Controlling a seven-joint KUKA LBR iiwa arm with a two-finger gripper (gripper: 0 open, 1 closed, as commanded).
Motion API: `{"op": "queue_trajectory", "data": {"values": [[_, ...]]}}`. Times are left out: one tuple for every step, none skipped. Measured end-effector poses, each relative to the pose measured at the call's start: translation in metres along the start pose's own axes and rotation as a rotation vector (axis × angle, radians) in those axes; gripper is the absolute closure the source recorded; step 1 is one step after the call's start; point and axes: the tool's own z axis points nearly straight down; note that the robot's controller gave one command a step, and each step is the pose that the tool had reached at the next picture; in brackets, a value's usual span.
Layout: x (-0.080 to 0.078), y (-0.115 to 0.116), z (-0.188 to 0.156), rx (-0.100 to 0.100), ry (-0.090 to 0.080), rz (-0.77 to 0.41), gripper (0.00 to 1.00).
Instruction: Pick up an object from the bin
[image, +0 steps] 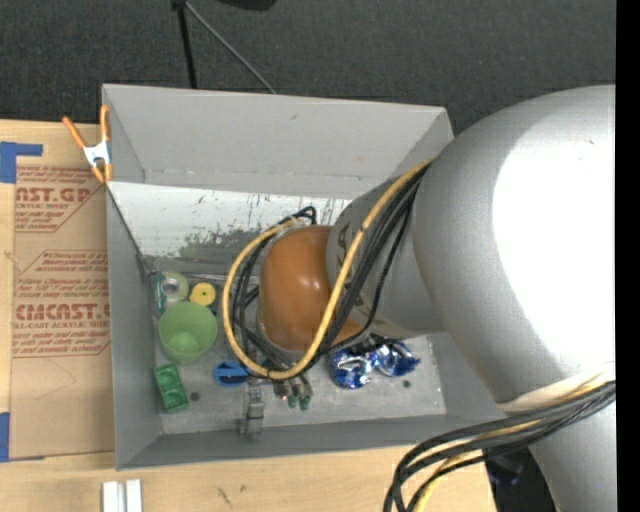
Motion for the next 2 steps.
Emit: {"op": "queue_trajectory", "data": {"values": [[-0.0007,0.0002,-0.0001,-0.001,-0.002,0.001,0.0],[0.0002,0.0002,0.0,-0.001,0.002,0.0,1.0]]}}
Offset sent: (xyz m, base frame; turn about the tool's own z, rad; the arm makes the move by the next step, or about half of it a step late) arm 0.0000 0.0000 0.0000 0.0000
